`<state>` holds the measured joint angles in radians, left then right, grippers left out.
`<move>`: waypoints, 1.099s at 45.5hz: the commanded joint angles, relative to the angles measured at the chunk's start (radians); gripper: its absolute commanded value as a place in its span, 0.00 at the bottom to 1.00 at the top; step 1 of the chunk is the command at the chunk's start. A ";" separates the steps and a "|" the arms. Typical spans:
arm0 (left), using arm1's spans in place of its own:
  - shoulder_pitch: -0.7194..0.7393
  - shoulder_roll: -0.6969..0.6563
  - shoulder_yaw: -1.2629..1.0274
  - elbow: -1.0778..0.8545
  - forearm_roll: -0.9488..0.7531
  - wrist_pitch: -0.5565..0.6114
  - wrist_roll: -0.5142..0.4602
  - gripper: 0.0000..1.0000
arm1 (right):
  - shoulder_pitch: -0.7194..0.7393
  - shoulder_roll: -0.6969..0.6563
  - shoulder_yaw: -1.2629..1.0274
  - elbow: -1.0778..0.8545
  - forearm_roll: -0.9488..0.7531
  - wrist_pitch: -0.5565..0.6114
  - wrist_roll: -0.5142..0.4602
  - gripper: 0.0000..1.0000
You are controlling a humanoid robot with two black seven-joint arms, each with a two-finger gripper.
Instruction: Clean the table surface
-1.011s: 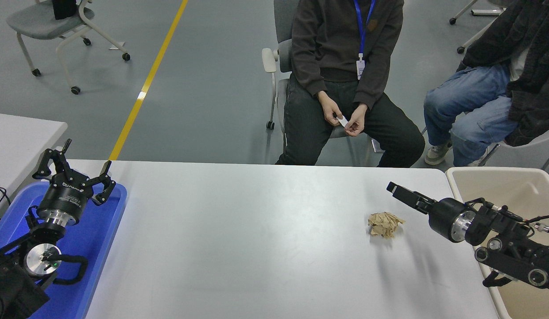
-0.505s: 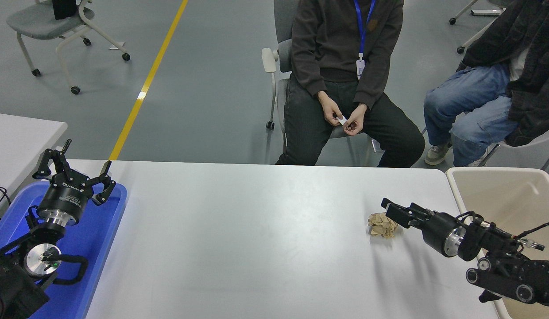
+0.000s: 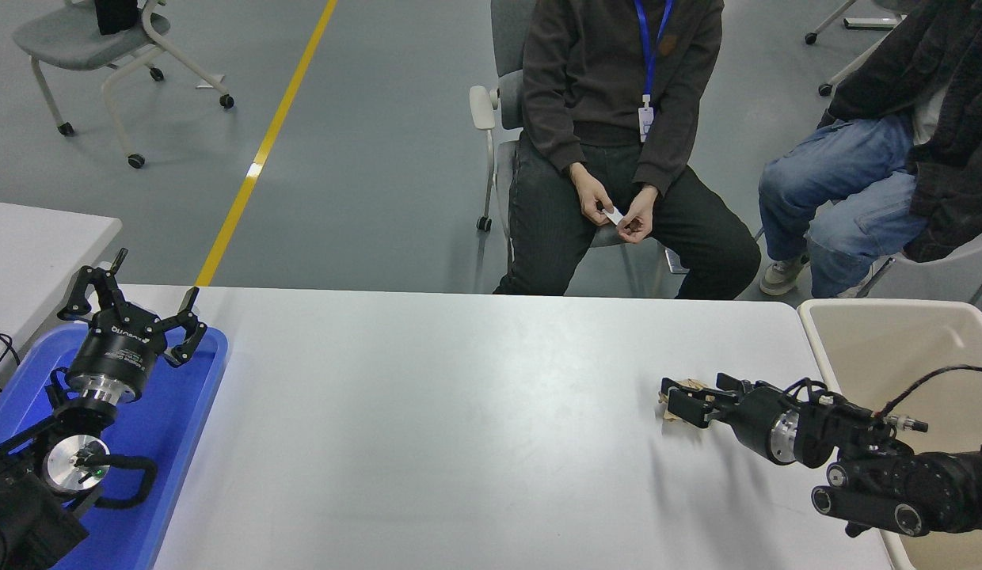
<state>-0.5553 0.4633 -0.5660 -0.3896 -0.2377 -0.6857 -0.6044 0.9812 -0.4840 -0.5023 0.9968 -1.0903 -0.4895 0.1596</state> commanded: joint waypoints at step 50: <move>0.000 0.000 0.000 0.000 0.000 0.000 0.000 1.00 | -0.007 0.102 -0.096 -0.162 0.004 0.008 0.014 0.99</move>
<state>-0.5553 0.4633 -0.5660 -0.3896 -0.2378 -0.6857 -0.6043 1.0112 -0.4147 -0.6064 0.8817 -1.0931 -0.4765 0.1708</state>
